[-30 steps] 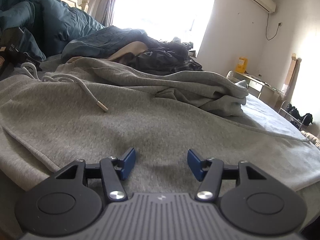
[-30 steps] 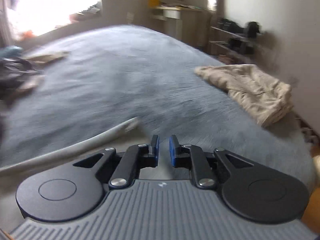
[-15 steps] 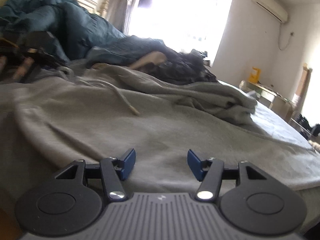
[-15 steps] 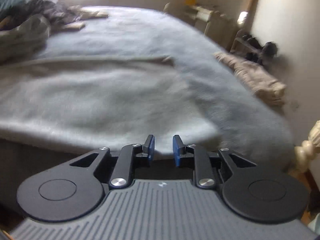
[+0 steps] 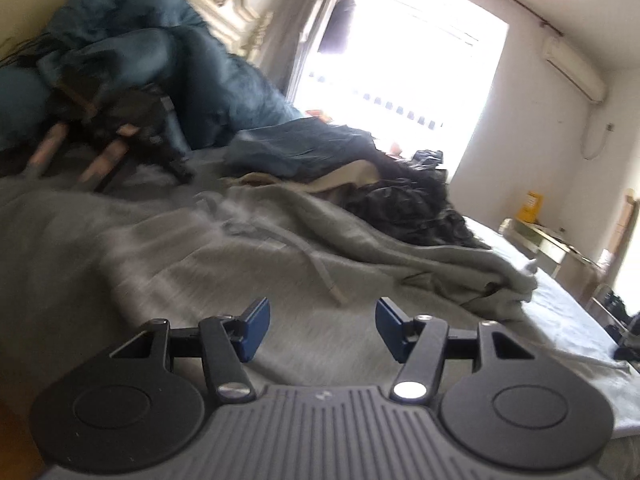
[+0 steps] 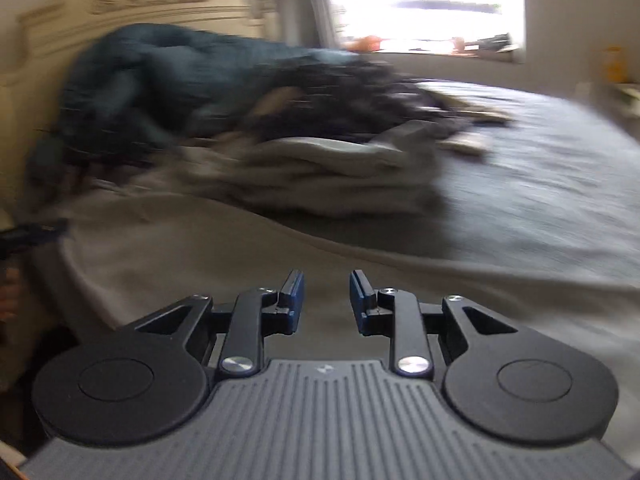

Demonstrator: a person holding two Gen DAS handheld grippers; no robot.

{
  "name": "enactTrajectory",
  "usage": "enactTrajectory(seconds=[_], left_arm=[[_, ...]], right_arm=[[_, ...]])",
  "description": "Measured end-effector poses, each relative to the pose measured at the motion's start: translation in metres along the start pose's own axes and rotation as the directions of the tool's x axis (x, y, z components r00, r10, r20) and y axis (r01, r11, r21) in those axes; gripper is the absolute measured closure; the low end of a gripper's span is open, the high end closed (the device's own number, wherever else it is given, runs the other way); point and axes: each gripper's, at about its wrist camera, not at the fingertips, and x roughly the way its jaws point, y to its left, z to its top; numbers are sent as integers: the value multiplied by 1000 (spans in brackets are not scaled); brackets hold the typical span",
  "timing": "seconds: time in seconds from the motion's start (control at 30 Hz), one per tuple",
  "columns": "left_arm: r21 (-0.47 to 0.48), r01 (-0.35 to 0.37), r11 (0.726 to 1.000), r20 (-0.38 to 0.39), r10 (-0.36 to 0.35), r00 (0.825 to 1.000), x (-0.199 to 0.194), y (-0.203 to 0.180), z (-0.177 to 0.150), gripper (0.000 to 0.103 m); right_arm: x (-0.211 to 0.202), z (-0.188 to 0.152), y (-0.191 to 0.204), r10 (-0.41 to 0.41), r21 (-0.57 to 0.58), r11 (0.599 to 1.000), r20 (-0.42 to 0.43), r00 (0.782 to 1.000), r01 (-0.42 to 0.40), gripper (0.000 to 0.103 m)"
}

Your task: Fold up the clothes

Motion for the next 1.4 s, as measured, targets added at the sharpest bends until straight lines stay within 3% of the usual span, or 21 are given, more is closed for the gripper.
enactTrajectory(seconds=[0.07, 0.2, 0.33, 0.6, 0.73, 0.8, 0.9, 0.93, 0.97, 1.0, 1.03, 1.07, 1.1, 1.13, 1.23, 1.33, 1.4], left_arm=[[20, 12, 1000, -6, -12, 1000, 19, -4, 10, 43], [33, 23, 999, -33, -22, 999, 61, -4, 22, 43], [-14, 42, 999, -33, -43, 999, 90, 5, 25, 43], [-131, 45, 990, -18, -48, 999, 120, 37, 4, 43], [-137, 60, 989, 6, -60, 998, 122, 42, -8, 44], [-138, 68, 988, 14, -67, 998, 121, 43, -10, 44], [-168, 98, 981, 26, -95, 995, 120, 50, -13, 44], [-179, 109, 978, 30, -106, 994, 119, 52, -13, 44], [-187, 119, 975, 34, -114, 993, 119, 54, -14, 44], [-192, 125, 973, 39, -120, 992, 118, 55, -14, 44], [-195, 129, 972, 42, -123, 991, 118, 56, -14, 44], [-197, 131, 972, 45, -125, 991, 117, 56, -14, 44], [-199, 132, 971, 47, -126, 991, 117, 57, -15, 44], [-200, 132, 971, 48, -124, 991, 116, 57, -15, 44], [-200, 120, 972, 46, -113, 993, 116, 56, -14, 45], [-194, 98, 976, 46, -91, 995, 116, 54, -13, 46], [-194, 91, 977, 46, -83, 995, 115, 54, -13, 46]], right_arm=[[28, 30, 23, 86, -21, 996, 4, 996, -86, 76], [86, 90, 67, 250, -65, 966, 1, 968, -249, 48], [174, 149, 103, 307, -137, 938, -89, 947, -317, 42], [352, 211, 171, 333, -208, 887, -330, 883, -412, 31], [413, 220, 179, 330, -179, 876, -455, 827, -448, 23], [434, 217, 182, 317, -177, 867, -526, 789, -466, 23], [452, 204, 192, 252, -239, 838, -629, 736, -491, 23], [451, 199, 195, 225, -277, 824, -640, 734, -495, 23], [450, 195, 197, 200, -315, 808, -647, 736, -497, 28], [447, 192, 199, 180, -352, 795, -641, 746, -494, 50], [444, 191, 199, 160, -382, 792, -623, 765, -477, 64], [440, 192, 199, 139, -406, 798, -595, 791, -446, 90], [435, 195, 198, 125, -424, 805, -561, 818, -414, 95], [430, 198, 198, 114, -448, 806, -522, 845, -386, 95], [407, 209, 203, 124, -574, 748, -372, 920, -333, 96], [394, 212, 206, 141, -646, 711, -255, 957, -277, 96], [393, 212, 204, 156, -667, 697, -218, 963, -264, 96]])
